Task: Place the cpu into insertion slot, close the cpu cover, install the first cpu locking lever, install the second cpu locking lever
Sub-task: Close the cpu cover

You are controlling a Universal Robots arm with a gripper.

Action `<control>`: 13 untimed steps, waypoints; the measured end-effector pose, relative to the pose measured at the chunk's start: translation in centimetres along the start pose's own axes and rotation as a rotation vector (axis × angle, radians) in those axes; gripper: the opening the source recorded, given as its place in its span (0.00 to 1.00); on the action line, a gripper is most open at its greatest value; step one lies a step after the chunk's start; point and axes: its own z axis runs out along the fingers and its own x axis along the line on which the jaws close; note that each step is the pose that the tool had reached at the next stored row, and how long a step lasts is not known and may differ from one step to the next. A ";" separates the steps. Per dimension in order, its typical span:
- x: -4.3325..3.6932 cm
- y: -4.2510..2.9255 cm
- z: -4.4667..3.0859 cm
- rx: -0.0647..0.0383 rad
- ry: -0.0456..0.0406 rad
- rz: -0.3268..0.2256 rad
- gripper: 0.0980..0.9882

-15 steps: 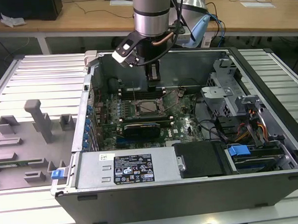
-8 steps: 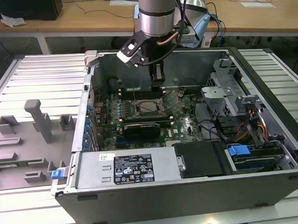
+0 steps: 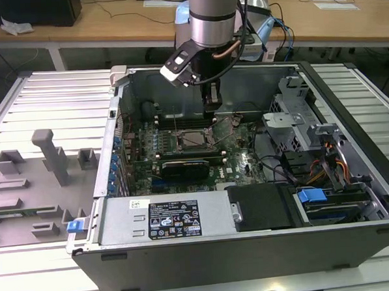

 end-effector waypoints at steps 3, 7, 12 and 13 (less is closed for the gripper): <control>-0.01 0.89 0.04 0.000 0.0000 0.000 0.01; -0.01 1.93 0.09 0.000 -0.0001 0.000 0.01; -0.02 3.22 0.16 0.000 0.0001 0.000 0.01; -0.02 3.40 0.16 0.000 0.0000 0.000 0.01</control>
